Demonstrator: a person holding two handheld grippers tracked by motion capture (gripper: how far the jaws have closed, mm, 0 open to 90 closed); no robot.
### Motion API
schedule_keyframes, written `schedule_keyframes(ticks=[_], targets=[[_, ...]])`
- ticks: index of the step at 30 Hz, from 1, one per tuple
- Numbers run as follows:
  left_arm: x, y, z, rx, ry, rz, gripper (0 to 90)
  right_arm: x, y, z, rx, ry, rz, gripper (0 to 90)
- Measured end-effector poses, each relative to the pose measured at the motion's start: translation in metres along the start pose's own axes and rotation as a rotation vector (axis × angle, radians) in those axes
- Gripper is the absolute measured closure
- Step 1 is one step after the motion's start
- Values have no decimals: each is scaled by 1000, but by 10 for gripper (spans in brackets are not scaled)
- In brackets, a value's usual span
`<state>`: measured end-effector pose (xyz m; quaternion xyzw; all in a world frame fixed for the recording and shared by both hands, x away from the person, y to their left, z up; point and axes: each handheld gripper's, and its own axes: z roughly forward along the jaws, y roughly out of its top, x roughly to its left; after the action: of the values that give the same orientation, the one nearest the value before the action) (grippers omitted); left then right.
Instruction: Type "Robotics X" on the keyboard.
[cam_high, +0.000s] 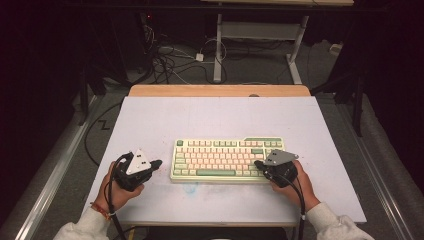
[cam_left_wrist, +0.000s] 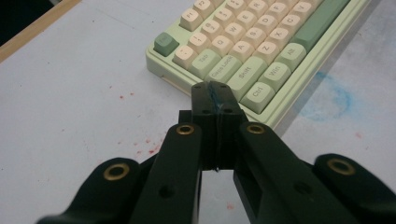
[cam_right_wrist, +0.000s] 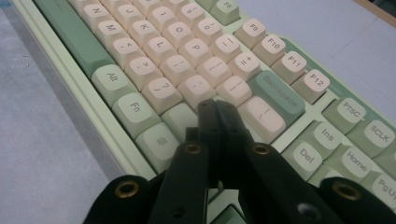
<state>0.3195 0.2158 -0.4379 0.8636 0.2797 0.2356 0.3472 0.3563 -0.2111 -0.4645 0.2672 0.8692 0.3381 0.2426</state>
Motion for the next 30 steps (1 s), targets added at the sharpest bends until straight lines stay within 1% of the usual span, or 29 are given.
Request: schedule_keyframes(ticks=[7,10,11,12,13,16,21,26,30], targets=[[-1,9,10,17,-9,24,878,0,1,0,5,-2,-5,900],[-2,14,14,14,-23,27,878,0,0,0,3,-2,-6,900],[-3,16,16,18,-37,24,878,1,0,0,2,-4,-5,900],[-4,18,18,22,-44,31,878,1,0,0,2,-6,-3,900],[-4,20,20,26,-48,38,878,1,0,0,-1,-8,-9,900],[-6,27,28,33,-59,51,878,2,0,0,0,-10,-6,900],[-7,37,40,39,-92,65,878,2,0,0,2,-14,-9,900],[-12,45,52,48,-118,84,878,1,0,0,0,-9,-5,900],[-17,53,60,56,-140,109,879,1,0,0,0,-7,-5,900]])
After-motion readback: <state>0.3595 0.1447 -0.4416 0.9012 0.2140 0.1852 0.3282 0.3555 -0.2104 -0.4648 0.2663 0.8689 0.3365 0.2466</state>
